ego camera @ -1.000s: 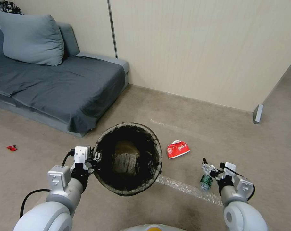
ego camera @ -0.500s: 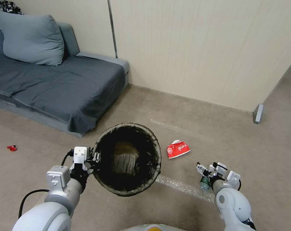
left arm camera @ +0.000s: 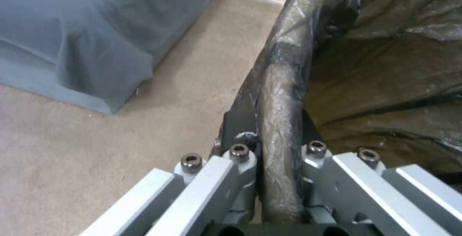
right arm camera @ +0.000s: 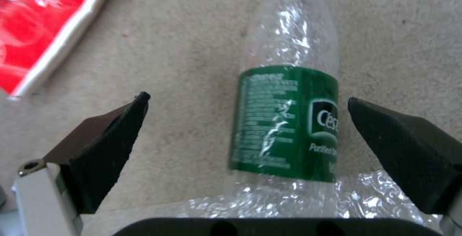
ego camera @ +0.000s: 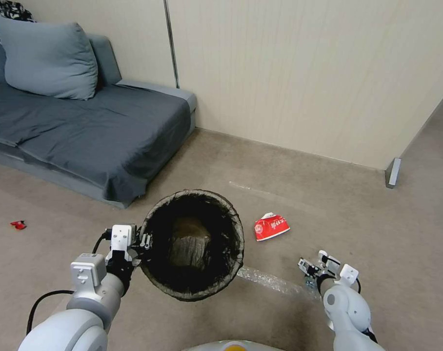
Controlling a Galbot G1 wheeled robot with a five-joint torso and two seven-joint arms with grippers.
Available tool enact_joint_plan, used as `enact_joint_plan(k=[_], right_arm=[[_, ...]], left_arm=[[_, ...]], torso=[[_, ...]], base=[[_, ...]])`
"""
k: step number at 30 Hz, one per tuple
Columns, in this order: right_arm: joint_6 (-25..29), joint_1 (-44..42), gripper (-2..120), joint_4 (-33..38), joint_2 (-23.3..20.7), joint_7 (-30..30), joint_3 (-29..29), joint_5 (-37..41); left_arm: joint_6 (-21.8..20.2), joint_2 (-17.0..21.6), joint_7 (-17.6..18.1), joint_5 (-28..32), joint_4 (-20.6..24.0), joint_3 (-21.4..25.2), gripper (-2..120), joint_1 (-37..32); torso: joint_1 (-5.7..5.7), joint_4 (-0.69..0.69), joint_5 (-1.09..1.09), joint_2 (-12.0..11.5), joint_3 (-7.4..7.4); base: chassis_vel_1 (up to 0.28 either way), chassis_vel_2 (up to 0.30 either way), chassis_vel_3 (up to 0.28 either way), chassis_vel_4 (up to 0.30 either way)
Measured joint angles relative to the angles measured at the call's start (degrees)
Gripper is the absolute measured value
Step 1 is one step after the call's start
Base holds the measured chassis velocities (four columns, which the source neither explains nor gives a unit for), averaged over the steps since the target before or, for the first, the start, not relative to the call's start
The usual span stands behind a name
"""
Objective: Pick up the trash bin, then pick up the garbage from the floor and place it into the trash bin.
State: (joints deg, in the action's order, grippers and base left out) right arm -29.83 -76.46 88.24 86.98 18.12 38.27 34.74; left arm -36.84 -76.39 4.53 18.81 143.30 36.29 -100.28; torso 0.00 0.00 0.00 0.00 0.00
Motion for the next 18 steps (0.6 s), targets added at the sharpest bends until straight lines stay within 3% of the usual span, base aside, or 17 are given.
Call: enact_joint_plan(k=[13, 18], right_arm=[[2.1, 2.2, 99, -5.8, 0.3, -0.8, 0.4, -1.1], [2.7, 2.9, 80, -6.9, 0.8, -0.8, 0.4, -1.1]], left_arm=[[0.0, 0.2, 0.0, 0.0, 0.0, 0.0, 3, 0.1], [0.0, 0.4, 0.0, 0.0, -0.3, -0.1, 3, 0.5]], torso=[[0.0, 0.0, 0.0, 0.0, 0.0], [0.0, 0.0, 0.0, 0.0, 0.0]], base=[[0.0, 0.0, 0.0, 0.0], [0.0, 0.0, 0.0, 0.0]])
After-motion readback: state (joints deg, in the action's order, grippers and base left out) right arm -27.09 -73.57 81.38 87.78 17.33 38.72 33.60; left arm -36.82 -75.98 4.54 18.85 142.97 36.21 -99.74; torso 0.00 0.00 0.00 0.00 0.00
